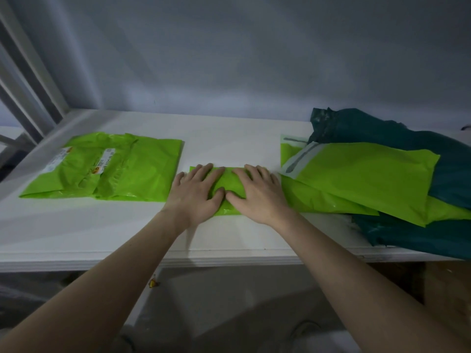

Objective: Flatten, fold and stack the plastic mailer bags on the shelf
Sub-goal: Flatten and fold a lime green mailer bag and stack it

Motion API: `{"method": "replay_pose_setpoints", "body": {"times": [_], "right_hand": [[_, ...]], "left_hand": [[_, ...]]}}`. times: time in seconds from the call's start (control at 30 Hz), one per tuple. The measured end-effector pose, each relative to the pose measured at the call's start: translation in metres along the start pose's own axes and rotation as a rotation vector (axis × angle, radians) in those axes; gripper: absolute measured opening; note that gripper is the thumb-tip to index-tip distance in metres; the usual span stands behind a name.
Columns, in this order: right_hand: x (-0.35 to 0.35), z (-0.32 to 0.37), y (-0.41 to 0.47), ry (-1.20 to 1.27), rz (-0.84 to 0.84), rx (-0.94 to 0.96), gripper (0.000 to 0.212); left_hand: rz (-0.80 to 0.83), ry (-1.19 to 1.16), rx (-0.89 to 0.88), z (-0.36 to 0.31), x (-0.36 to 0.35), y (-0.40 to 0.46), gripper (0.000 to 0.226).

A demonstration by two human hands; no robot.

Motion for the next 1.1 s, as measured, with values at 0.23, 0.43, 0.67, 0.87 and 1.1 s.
{"method": "replay_pose_setpoints", "body": {"times": [0.23,0.43,0.67,0.87,1.1], "right_hand": [[-0.008,-0.013,-0.003,0.146,0.067,-0.074,0.081],[-0.013,-0.017,-0.005,0.155,0.111,-0.087,0.081],[-0.016,-0.019,-0.006,0.109,0.098,-0.119,0.064],[-0.010,-0.022,0.000,0.143,0.109,-0.169,0.067],[0.017,-0.016,0.008,0.242,0.157,-0.119,0.088]], "left_hand": [[0.037,-0.091,0.043,0.005,-0.007,-0.001,0.097],[0.084,-0.111,0.044,0.005,-0.010,-0.002,0.089],[0.111,-0.092,0.007,0.004,-0.015,-0.002,0.072],[0.095,-0.095,0.036,0.004,-0.008,-0.003,0.067],[-0.164,-0.017,0.028,0.012,0.027,0.000,0.079]]}}
Point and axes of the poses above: each hand's wrist, its own y-axis towards the middle knuckle, its own x-axis out of the back of the hand, z = x × y, the point moved 10 cm from there along y, towards the middle knuckle, and after that the axes turned 10 degrees about y, right-handed, at the moved point
